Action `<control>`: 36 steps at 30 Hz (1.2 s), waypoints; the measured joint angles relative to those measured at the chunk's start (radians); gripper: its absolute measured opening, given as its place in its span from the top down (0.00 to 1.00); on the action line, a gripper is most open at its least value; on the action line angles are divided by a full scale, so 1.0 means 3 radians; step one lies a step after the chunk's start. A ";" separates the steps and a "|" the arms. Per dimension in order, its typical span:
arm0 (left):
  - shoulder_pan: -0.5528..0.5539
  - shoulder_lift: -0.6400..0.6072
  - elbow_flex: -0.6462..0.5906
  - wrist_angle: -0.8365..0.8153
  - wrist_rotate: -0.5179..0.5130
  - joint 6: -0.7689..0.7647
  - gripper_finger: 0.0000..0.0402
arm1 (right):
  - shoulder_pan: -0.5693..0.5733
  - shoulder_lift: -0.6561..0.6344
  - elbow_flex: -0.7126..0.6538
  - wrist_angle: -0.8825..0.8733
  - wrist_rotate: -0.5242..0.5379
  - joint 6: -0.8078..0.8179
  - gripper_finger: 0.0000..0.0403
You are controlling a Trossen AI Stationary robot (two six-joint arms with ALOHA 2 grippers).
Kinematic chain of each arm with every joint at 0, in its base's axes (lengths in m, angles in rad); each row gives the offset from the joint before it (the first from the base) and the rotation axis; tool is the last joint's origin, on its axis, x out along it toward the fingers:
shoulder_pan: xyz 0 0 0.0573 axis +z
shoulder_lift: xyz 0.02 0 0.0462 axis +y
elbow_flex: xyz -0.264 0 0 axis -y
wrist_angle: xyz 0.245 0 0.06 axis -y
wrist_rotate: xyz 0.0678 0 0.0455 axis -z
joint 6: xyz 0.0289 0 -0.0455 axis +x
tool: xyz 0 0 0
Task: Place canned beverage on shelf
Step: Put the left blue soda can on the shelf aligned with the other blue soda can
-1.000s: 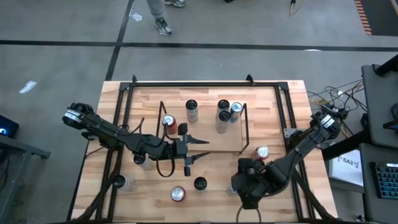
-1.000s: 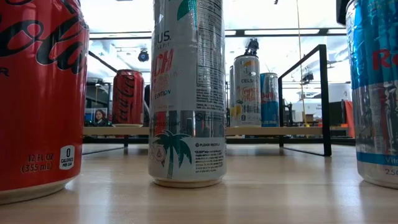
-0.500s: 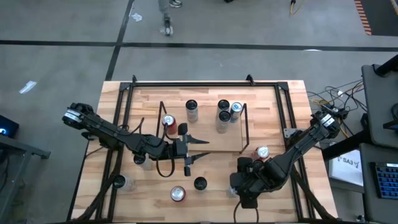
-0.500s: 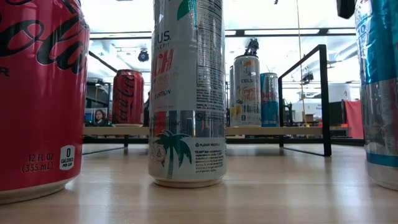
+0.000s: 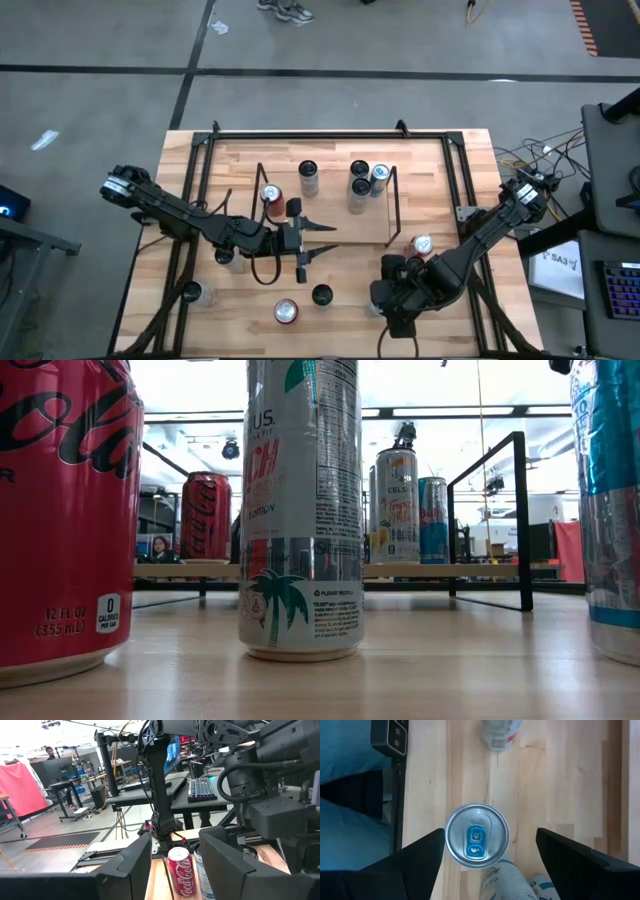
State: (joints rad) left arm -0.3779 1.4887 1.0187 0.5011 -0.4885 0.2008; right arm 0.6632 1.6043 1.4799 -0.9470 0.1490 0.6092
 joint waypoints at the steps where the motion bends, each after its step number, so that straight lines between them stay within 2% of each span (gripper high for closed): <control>1: 0.0000 0.0000 0.0000 0.0000 0.0000 0.0000 0.62 | 0.0000 0.0001 -0.0001 0.0002 0.0000 -0.0008 0.25; 13: 0.0000 -0.0001 0.0000 0.0024 0.0001 0.0003 0.62 | 0.0022 0.0207 -0.0006 0.0010 -0.0077 -0.0139 0.25; 21: 0.0000 -0.0001 0.0000 0.0062 0.0001 0.0003 0.62 | -0.0057 0.0209 -0.0062 -0.0204 0.0031 -0.0161 0.25; 36: 0.0000 -0.0001 0.0000 0.0062 0.0001 0.0003 0.62 | -0.0189 0.0209 -0.0099 -0.0114 0.0054 -0.0297 0.27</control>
State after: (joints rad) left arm -0.3779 1.4883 1.0187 0.5198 -0.4881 0.2016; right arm 0.6064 1.6669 1.4502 -0.9813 0.1651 0.5200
